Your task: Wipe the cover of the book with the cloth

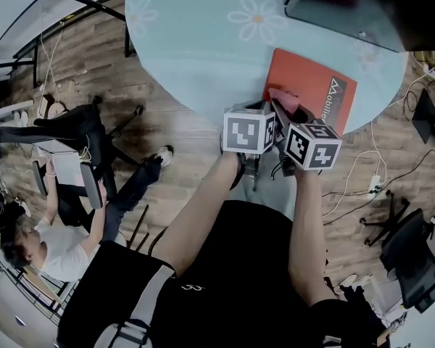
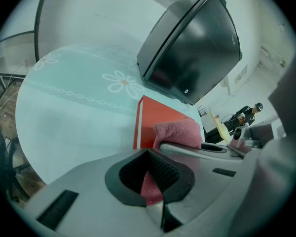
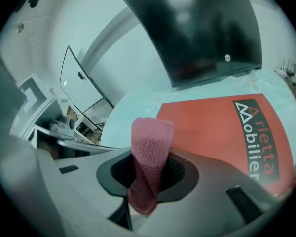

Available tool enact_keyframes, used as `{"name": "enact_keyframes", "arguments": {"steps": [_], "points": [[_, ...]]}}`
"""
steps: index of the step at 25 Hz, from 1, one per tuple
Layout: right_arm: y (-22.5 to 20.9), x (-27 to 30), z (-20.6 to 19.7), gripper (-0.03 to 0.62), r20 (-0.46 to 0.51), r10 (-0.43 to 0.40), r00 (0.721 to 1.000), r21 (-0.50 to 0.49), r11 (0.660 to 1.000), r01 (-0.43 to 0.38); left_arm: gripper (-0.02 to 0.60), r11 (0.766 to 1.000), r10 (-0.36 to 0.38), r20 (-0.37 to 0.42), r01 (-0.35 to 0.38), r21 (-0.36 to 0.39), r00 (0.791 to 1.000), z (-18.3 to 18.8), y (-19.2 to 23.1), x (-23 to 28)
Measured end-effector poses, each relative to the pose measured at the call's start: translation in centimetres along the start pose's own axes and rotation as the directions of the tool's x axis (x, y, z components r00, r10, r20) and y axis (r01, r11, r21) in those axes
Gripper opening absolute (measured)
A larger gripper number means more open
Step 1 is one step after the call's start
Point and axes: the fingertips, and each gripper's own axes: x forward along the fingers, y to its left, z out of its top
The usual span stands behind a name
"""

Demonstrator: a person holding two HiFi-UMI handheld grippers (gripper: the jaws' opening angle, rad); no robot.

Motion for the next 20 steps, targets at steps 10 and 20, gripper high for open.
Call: {"name": "enact_keyframes", "arguments": {"steps": [10,20], "points": [[-1.7,-1.9,-0.5,0.097,0.035,0.032,0.999,0.040,0.999,-0.033,0.014,0.999,0.024,-0.015,-0.023,0.024,1.000,-0.9,-2.2,0.8],[-4.3,-4.3,-1.1,0.095,0.056,0.107,0.993,0.063,0.992,-0.111,0.013,0.991,0.112,-0.022,-0.110,0.082,0.993,-2.0,-5.3,2.1]]}}
